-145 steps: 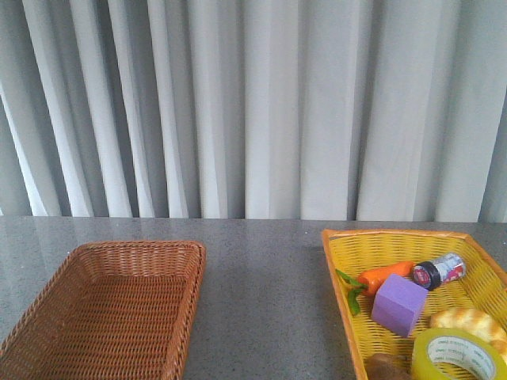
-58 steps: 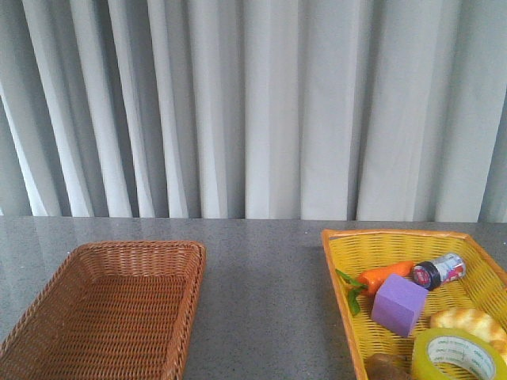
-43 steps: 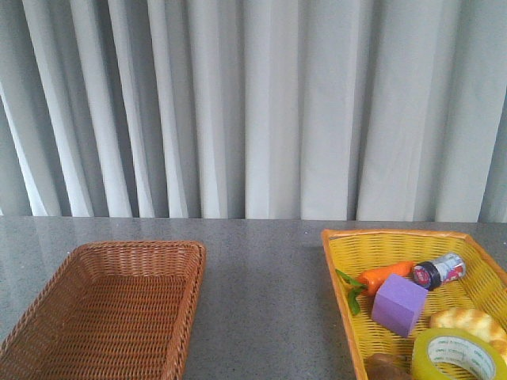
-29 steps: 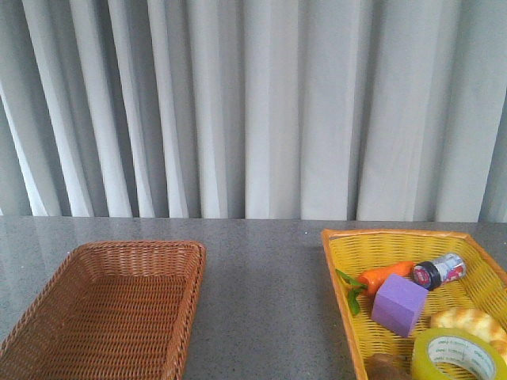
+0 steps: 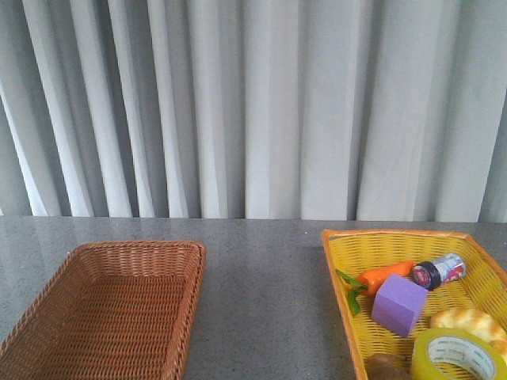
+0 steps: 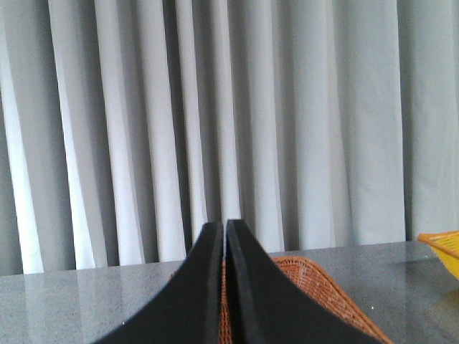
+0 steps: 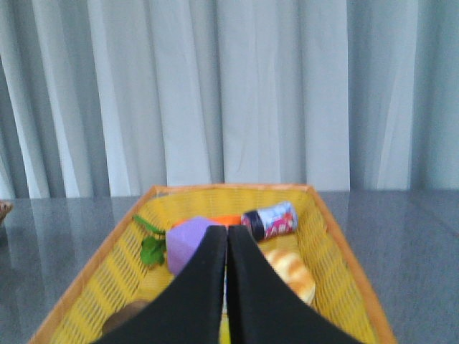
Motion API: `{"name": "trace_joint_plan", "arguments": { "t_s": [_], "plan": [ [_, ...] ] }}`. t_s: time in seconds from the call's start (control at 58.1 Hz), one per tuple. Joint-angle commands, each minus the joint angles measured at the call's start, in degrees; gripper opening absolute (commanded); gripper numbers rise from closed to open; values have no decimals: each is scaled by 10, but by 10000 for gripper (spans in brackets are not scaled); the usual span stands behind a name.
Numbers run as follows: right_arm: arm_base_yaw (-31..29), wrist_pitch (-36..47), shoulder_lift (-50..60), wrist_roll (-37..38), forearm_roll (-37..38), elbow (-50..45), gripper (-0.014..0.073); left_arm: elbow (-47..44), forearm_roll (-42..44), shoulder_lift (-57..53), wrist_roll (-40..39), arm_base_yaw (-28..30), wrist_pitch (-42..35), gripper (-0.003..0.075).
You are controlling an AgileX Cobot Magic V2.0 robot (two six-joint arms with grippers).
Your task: Transfer tape with both arms
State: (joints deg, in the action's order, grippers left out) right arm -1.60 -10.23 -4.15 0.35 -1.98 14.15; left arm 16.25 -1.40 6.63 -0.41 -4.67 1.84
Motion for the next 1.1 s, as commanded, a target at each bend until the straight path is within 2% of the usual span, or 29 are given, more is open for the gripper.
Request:
{"name": "trace_joint_plan", "arguments": {
  "t_s": [0.0, 0.086, 0.241, 0.361, 0.551, 0.826, 0.964, 1.033, 1.084],
  "plan": [
    [-3, 6, -49, -4, 20, 75, -6, 89, -5, 71, -5, 0, 9, -7],
    [-3, -28, -102, -4, 20, 133, -5, 156, -5, 130, -5, 0, 61, -7],
    [-3, -106, -199, -4, 20, 232, -5, 272, -5, 235, -5, 0, 199, -7],
    [-3, -185, -268, -4, 20, 269, -4, 308, -5, 294, -5, 0, 276, -7],
    [-3, -252, -330, -4, 16, 268, -4, 305, -5, 343, -5, 0, 303, -7],
    [-3, -274, -368, -4, 25, 268, 0, 305, -5, 372, -13, 0, 305, 2],
    [-3, -268, -369, -4, 45, 268, 44, 305, -2, 381, -22, 0, 302, 92],
    [-3, -269, -369, -4, 48, 268, 98, 305, 0, 387, -22, 0, 302, 181],
    [-3, -270, -369, -4, 48, 268, 159, 305, 1, 388, -22, 0, 301, 291]
  ]
}}
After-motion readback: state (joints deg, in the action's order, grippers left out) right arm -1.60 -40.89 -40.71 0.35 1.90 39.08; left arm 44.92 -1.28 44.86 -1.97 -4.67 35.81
